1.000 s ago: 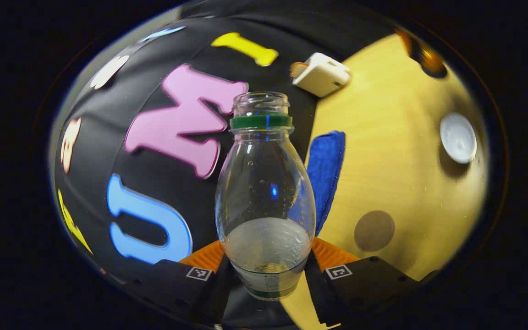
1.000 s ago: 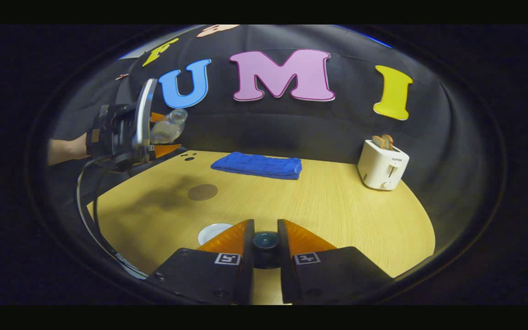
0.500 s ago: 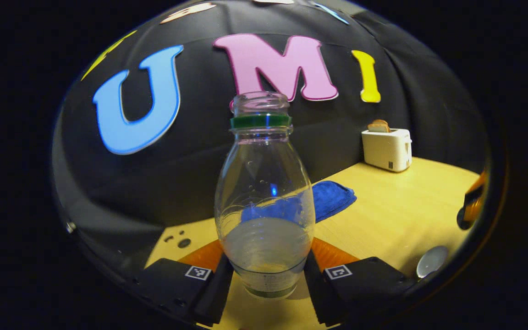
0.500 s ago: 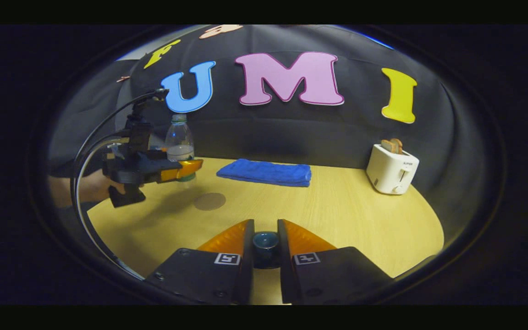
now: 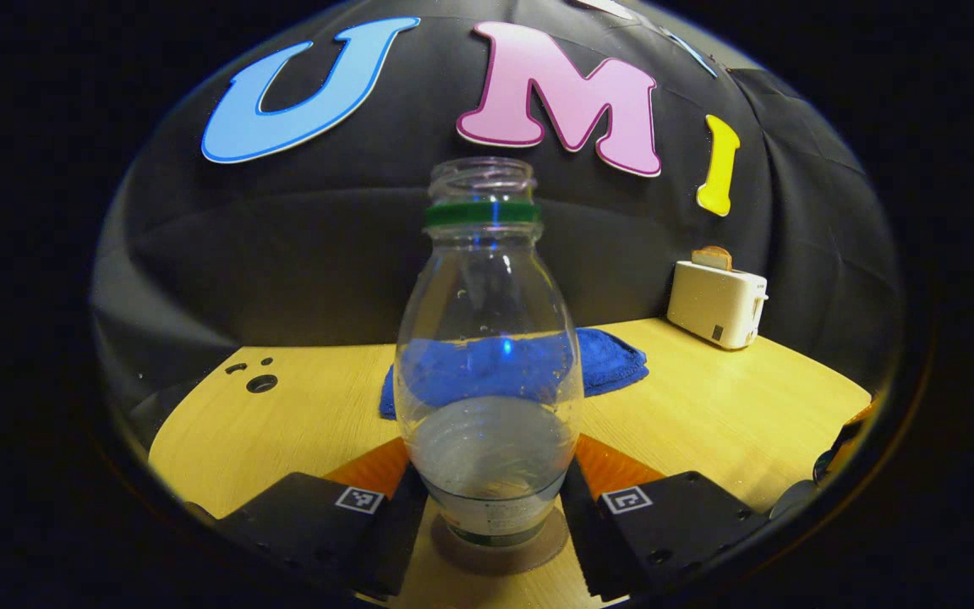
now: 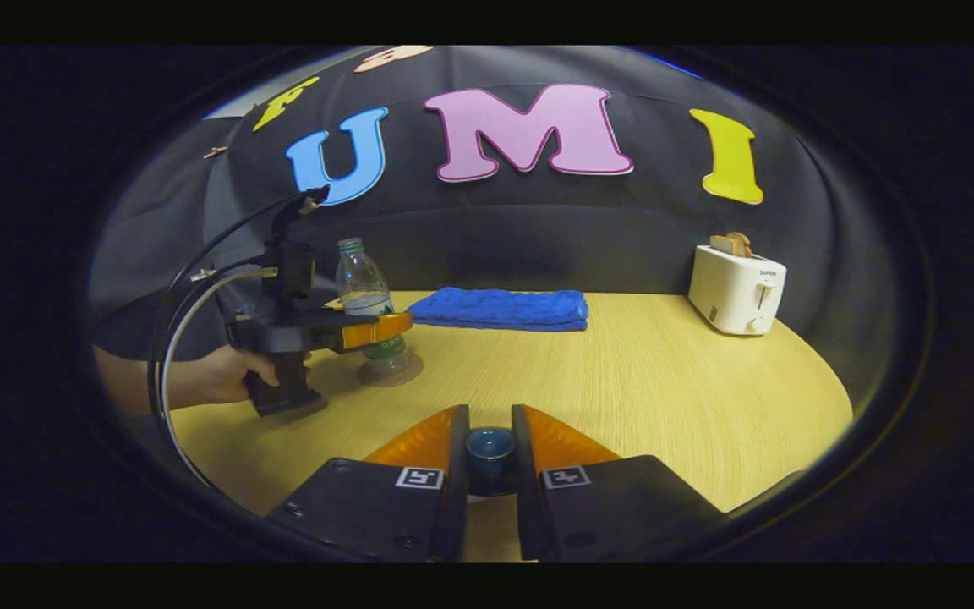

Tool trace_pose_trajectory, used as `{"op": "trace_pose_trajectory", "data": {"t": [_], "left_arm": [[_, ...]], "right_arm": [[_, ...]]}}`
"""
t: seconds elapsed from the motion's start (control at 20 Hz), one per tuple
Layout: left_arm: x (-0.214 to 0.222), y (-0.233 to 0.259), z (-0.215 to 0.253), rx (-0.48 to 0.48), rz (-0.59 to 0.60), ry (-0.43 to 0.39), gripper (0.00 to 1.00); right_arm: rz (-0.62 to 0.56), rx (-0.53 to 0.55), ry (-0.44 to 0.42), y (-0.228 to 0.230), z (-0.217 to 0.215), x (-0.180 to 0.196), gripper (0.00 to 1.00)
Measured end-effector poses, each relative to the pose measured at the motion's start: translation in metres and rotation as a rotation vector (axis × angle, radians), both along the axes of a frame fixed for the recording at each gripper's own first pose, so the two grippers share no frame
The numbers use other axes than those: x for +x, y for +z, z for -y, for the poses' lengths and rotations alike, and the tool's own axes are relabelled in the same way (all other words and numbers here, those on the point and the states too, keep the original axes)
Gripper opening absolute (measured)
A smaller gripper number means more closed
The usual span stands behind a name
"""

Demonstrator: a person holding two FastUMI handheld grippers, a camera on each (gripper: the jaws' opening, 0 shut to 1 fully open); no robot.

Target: Open the teacup lid with one hand, grasp the water bottle and pour water into the teacup with the other hand; after pouring, place the water bottle on the coaster and then close the teacup lid.

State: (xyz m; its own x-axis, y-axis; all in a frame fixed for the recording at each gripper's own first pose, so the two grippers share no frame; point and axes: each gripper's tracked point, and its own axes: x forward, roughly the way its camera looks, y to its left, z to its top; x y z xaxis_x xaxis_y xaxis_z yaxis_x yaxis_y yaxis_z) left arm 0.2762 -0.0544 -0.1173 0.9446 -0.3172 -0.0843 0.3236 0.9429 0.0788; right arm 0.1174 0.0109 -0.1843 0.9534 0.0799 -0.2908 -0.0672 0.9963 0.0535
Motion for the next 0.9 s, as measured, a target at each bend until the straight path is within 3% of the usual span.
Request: {"op": "trace_pose_trajectory", "data": {"t": [0.15, 0.2, 0.25, 0.3, 0.35, 0.4, 0.45, 0.55, 0.6, 0.7, 0.9], "left_arm": [[0.0, -0.006, 0.0, 0.023, -0.024, 0.003, 0.81], [0.0, -0.007, -0.001, 0.023, -0.028, 0.007, 0.81], [0.0, -0.007, -0.002, 0.015, -0.027, 0.014, 0.84], [-0.003, -0.004, -0.003, 0.003, -0.02, 0.02, 0.95], [-0.006, 0.0, -0.003, -0.009, -0.013, 0.02, 0.98], [-0.009, 0.001, -0.003, -0.016, -0.013, 0.015, 0.98], [-0.014, -0.001, -0.004, -0.015, -0.023, 0.007, 0.98], [-0.024, -0.008, -0.01, -0.009, -0.046, 0.012, 0.98], [-0.028, -0.012, -0.012, -0.01, -0.056, 0.013, 0.98], [-0.04, -0.022, -0.011, -0.029, -0.084, -0.012, 0.98], [-0.069, -0.036, -0.013, -0.044, -0.12, -0.057, 0.95]], "right_arm": [[0.002, 0.006, 0.009, 0.0, -0.003, 0.001, 0.28], [0.004, 0.006, 0.01, 0.001, -0.005, 0.002, 0.33], [0.004, 0.006, 0.012, 0.001, -0.005, 0.002, 0.33], [0.007, 0.003, 0.012, 0.002, -0.004, 0.002, 0.33], [0.012, 0.001, 0.012, 0.004, -0.004, 0.002, 0.33], [0.013, 0.001, 0.013, 0.005, -0.005, 0.001, 0.27], [0.008, 0.003, 0.013, 0.003, -0.004, 0.001, 0.33], [0.006, 0.005, 0.013, 0.002, -0.006, 0.001, 0.32], [0.01, 0.006, 0.015, 0.004, -0.007, 0.002, 0.22], [0.013, 0.009, 0.024, 0.005, -0.012, 0.003, 0.32], [0.024, -0.011, 0.046, 0.0, -0.02, 0.004, 0.28]]}}
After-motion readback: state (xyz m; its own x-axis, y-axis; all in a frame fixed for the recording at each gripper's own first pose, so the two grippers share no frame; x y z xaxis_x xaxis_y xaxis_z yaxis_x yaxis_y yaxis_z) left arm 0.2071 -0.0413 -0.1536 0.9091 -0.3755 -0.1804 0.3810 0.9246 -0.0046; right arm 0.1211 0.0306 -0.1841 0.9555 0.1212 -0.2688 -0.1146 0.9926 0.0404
